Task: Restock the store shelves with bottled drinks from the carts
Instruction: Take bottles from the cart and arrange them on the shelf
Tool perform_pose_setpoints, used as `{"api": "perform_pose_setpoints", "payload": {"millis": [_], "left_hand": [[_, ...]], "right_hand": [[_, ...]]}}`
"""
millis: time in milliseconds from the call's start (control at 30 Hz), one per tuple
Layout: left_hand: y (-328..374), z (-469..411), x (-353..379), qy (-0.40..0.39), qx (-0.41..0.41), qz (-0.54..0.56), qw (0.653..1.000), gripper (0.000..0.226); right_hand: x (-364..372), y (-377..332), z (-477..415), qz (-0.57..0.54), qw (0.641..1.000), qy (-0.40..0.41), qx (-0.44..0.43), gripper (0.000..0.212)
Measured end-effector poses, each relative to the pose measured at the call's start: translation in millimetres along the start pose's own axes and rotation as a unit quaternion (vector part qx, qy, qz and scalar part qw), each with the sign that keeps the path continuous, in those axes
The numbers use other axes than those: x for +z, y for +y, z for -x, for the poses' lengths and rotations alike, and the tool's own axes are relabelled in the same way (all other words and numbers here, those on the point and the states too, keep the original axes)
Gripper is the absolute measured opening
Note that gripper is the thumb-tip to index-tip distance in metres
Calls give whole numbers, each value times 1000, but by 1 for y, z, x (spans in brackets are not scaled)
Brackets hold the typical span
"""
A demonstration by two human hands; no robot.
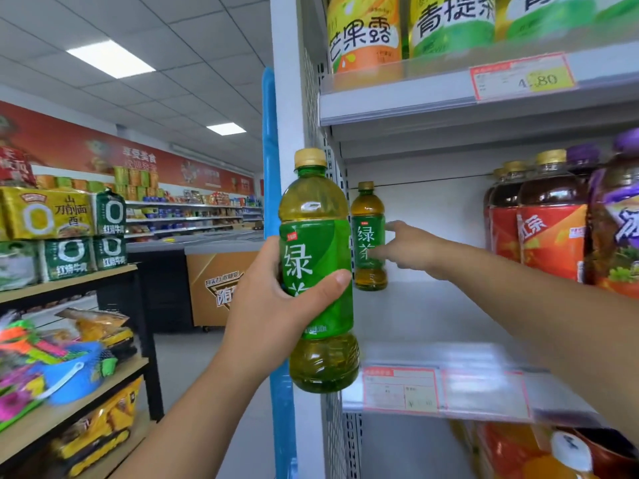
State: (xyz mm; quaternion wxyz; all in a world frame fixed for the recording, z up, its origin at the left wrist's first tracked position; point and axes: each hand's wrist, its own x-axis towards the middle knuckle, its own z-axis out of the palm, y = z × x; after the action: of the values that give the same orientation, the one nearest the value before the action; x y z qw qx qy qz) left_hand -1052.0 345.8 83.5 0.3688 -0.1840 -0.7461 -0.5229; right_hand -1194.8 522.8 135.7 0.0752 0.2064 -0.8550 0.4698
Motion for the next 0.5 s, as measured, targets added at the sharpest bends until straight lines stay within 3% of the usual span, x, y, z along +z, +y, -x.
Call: {"api": "perform_pose_setpoints", "payload": {"millis": [100, 267, 400, 500], "left_hand": [[8, 1, 1, 11, -31, -28, 999, 60], [26, -2, 14, 9, -76, -42, 996, 69], [56, -5, 40, -13, -36, -127, 991, 63], [70, -12, 39, -109, -28, -105, 988, 43]], "right_hand": [[-7, -8, 64, -107, 992, -38, -53, 46], [8, -4, 150, -164, 972, -102, -131, 72], [17, -14, 160, -152, 973, 54, -164, 71], [5, -10, 150, -129, 972, 131, -143, 66]]}}
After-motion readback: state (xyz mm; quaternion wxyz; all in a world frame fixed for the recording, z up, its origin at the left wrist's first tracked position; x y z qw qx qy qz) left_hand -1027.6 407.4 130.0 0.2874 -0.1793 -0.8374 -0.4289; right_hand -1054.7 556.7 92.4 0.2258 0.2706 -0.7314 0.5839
